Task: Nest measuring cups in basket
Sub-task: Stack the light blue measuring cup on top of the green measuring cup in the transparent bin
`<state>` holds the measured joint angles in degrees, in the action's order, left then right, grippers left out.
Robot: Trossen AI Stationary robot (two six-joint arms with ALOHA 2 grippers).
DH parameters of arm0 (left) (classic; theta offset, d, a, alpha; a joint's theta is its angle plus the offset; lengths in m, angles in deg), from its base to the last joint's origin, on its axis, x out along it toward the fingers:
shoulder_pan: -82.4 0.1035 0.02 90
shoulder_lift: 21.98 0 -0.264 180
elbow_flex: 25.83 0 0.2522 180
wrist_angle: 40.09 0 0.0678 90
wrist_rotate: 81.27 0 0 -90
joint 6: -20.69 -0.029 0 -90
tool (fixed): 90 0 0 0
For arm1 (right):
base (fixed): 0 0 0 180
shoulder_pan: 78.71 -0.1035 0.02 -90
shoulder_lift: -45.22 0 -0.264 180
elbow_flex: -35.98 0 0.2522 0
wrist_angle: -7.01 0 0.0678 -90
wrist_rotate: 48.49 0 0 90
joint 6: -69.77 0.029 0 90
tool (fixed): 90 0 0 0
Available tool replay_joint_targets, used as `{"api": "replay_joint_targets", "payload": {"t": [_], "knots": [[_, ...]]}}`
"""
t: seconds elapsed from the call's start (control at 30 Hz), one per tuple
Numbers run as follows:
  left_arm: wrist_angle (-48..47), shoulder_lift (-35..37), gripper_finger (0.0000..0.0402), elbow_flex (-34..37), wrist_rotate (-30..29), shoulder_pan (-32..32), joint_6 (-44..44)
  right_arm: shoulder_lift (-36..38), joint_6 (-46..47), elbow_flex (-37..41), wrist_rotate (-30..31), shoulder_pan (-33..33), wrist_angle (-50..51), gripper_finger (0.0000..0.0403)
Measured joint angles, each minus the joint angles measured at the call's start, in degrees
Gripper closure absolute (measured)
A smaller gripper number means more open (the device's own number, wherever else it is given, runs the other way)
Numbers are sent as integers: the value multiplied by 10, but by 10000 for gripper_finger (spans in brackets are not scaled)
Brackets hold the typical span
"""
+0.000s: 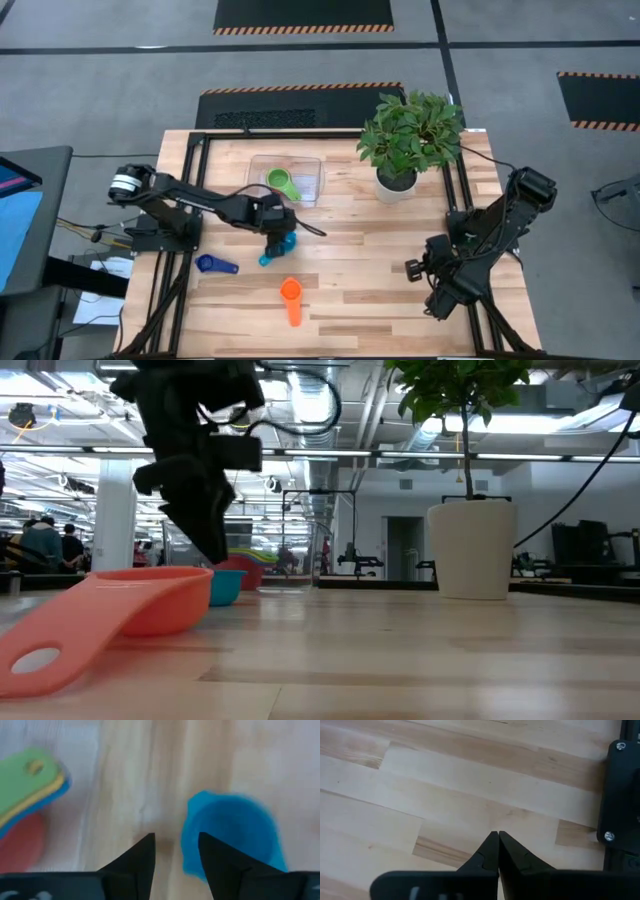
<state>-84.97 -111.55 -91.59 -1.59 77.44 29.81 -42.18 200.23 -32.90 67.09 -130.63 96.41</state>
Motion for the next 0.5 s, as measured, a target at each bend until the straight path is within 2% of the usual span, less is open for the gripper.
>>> {"api": "replay_joint_targets", "payload": {"t": [0.13, 0.3, 0.4, 0.5], "knots": [[-5, -23, 261, 0, 19, 7, -13, 1, 0, 0, 0, -2, 2, 377], [17, -65, 261, -2, 0, 8, -42, 1, 0, 0, 0, -5, 5, 377], [22, -79, 263, -8, 0, 8, -30, 1, 0, 0, -1, -6, 5, 381], [8, -80, 297, -26, 32, 8, -8, 1, 0, 0, -2, -6, 6, 384]]}}
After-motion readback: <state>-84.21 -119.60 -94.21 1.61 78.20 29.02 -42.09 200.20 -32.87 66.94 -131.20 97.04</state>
